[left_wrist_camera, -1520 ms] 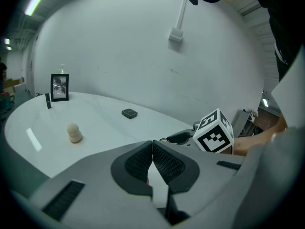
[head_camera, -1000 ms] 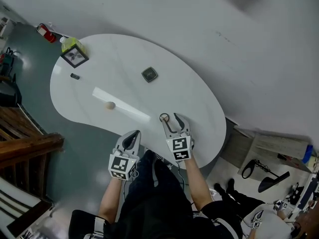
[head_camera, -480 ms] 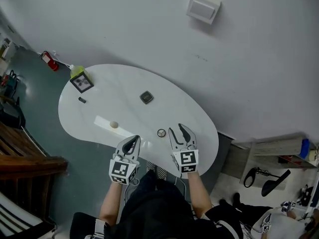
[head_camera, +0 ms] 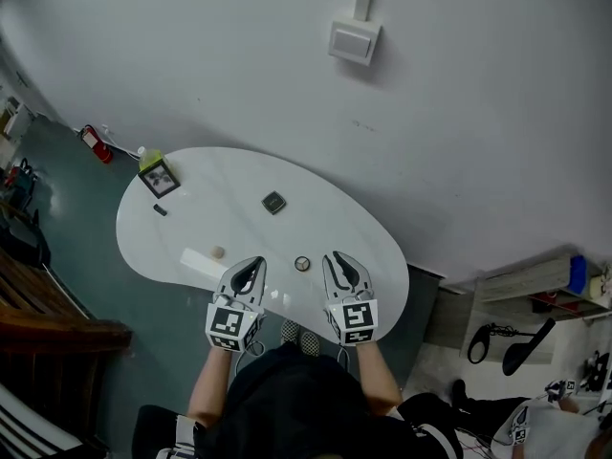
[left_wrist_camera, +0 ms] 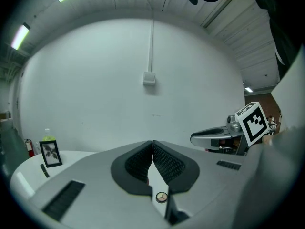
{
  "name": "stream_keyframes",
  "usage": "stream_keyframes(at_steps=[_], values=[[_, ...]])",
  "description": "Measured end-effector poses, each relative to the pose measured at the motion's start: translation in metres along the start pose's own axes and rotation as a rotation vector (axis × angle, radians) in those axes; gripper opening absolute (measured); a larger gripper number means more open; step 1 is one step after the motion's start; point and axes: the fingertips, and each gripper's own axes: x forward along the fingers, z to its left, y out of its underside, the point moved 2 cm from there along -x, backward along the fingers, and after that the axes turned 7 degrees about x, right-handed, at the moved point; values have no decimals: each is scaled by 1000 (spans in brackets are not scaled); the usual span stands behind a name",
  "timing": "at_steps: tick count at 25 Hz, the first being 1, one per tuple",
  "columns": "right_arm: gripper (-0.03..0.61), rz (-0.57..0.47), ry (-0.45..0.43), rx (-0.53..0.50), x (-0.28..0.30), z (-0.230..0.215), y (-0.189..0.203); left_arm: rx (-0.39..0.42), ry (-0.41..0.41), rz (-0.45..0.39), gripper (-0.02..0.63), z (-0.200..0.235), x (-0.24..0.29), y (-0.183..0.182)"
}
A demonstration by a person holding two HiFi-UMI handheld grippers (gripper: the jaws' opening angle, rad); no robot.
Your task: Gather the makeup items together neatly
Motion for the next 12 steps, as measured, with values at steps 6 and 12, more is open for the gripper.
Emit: stream_keyframes(at_steps=[6,12], values=[[66,-28,21,-7,-24,2,-4,15,1,-23,20,-14,-6,-12],[41,-24,28,6,-38,-1,-4,15,19,-27,20,-29,-8,-10]])
